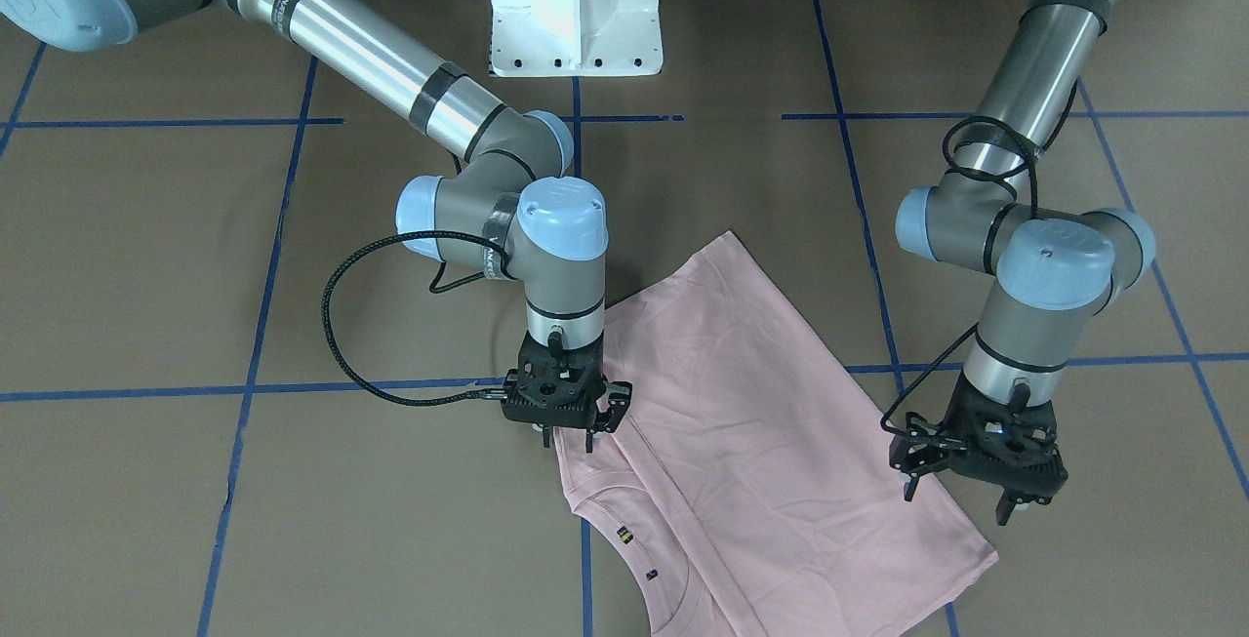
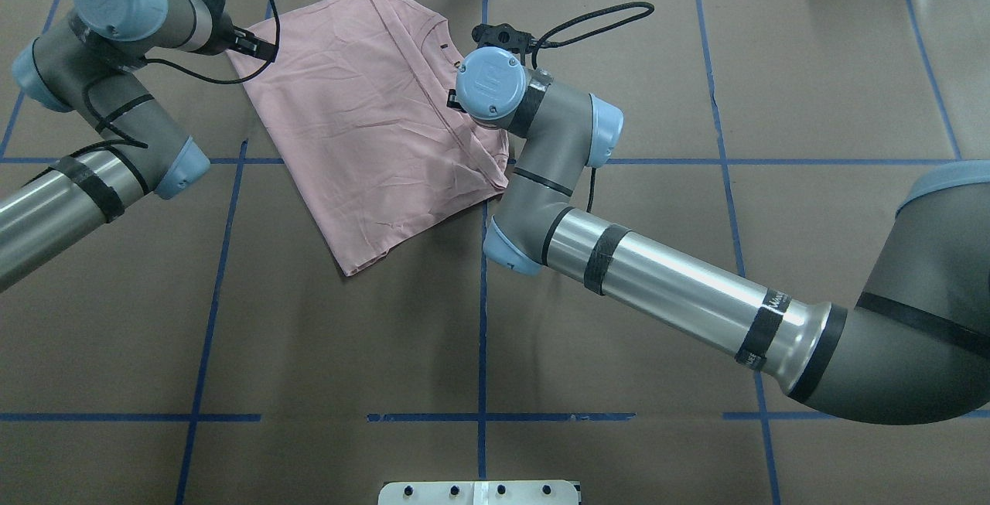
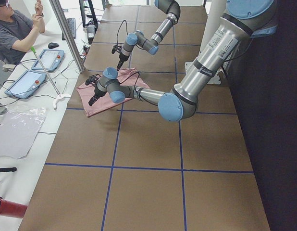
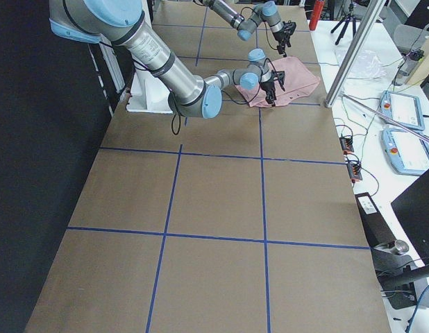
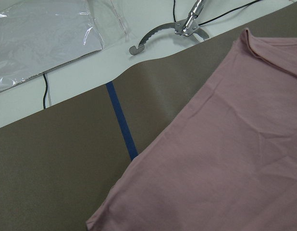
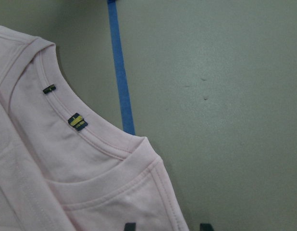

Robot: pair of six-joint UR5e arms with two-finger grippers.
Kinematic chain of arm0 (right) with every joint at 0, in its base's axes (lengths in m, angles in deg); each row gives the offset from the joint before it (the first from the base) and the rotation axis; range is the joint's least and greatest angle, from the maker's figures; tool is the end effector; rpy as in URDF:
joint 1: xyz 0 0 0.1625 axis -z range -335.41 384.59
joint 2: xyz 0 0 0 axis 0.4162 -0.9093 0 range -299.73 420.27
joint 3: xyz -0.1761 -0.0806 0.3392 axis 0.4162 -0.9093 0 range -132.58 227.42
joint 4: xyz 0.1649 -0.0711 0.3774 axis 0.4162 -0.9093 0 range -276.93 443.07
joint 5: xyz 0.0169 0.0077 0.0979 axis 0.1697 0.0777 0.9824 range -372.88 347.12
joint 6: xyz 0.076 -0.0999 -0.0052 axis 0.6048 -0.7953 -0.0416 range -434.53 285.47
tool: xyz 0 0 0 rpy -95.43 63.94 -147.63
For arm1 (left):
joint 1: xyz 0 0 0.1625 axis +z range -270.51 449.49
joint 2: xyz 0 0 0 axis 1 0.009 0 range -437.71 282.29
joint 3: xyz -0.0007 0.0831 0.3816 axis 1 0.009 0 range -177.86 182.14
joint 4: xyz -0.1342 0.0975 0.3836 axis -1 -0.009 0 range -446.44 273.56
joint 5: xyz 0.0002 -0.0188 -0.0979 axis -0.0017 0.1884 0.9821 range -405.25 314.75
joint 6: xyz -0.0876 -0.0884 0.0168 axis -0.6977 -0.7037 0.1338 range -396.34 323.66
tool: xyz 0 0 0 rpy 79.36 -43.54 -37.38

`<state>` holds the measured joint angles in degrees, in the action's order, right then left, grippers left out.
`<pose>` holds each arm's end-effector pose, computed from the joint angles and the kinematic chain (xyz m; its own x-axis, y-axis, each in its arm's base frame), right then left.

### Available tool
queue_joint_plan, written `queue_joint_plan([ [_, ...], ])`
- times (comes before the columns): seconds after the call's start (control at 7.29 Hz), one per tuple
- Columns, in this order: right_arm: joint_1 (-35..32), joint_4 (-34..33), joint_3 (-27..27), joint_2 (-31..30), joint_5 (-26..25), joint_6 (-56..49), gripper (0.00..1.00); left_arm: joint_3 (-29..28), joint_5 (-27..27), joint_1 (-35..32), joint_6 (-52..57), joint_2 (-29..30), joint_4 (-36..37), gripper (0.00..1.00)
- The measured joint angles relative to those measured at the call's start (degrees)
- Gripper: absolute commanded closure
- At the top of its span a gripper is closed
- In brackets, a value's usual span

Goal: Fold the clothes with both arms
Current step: 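Drag the collar corner with the right gripper toward the robot, squaring the shirt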

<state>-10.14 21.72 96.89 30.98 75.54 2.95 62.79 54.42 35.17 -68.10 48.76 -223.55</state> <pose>-0.6392 -0.6096 0.2246 0.6552 0.1907 0.7310 -0.4555 0.8717 0.1809 0.3662 -0.7021 0.4189 0.7926 0.3333 -0.5105 0.0897 0.7645 0.6383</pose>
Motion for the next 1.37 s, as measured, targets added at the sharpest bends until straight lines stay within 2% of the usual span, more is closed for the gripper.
queue_joint_plan([
  [0.14, 0.1, 0.0, -0.1, -0.1, 0.0, 0.0, 0.47, 0.0, 0.0, 0.0, 0.0, 0.0, 0.0, 0.00],
  [0.41, 0.3, 0.0, -0.2, -0.2, -0.1, 0.5, 1.00, 0.0, 0.0, 0.0, 0.0, -0.1, 0.0, 0.00],
  [1.1, 0.5, -0.4, 0.8, -0.6, -0.1, 2.7, 1.00, 0.0, 0.0, 0.1, 0.0, -0.1, -0.1, 0.00],
  [1.37, 0.3, -0.6, 5.4, -2.6, 0.0, 3.0, 1.00, 0.1, 0.0, 0.1, 0.0, 0.0, -0.1, 0.00],
])
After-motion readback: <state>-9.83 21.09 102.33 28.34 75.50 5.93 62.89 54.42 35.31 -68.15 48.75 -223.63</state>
